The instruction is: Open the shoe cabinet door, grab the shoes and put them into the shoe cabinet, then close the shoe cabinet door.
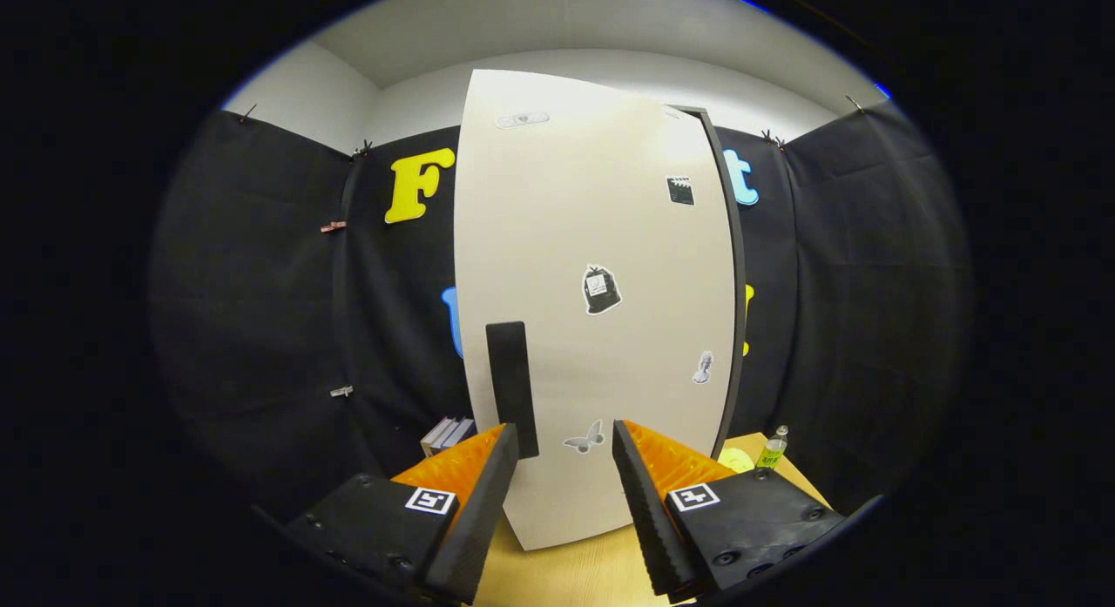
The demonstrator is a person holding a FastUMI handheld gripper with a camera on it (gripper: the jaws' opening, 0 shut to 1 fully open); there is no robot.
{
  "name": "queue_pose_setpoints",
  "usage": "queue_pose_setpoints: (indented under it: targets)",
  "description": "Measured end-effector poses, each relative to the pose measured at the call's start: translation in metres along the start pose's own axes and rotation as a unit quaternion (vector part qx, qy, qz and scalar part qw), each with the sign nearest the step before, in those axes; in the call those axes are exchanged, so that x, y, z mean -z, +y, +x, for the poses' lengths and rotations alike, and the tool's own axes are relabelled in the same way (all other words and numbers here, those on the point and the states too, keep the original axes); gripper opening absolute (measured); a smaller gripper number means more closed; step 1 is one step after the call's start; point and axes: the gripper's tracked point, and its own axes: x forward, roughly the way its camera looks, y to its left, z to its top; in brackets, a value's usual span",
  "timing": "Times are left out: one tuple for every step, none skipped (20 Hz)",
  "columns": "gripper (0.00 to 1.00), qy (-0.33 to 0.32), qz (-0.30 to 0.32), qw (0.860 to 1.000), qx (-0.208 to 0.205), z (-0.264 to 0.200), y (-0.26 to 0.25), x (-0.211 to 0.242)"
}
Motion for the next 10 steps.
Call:
queue_pose_setpoints:
  targets:
    - [0.74, 0.0, 0.001, 1.0, 0.002, -0.0001, -0.0008, -0.0012]
    - [0.74, -0.002, 0.001, 1.0, 0.004, -0.0006, -0.0013, -0.0031]
    - [0.74, -0.003, -0.001, 1.0, 0.007, -0.0001, -0.0029, -0.0032]
    - [0.74, -0.002, -0.004, 1.0, 0.01, -0.0013, -0.0043, -0.0032]
    - [0.74, -0.002, -0.006, 1.0, 0.011, -0.0032, -0.0068, -0.0027]
    - [0.74, -0.003, -0.007, 1.0, 0.012, -0.0046, -0.0085, -0.0035]
    - [0.74, -0.003, -0.008, 1.0, 0.014, -0.0062, -0.0096, -0.0039]
    - [0.74, -0.003, -0.008, 1.0, 0.016, -0.0069, -0.0101, -0.004]
    - [0.74, -0.004, -0.008, 1.0, 0.017, -0.0063, -0.0097, -0.004]
    - [0.74, -0.005, -0.009, 1.0, 0.017, -0.0062, -0.0088, -0.0045]
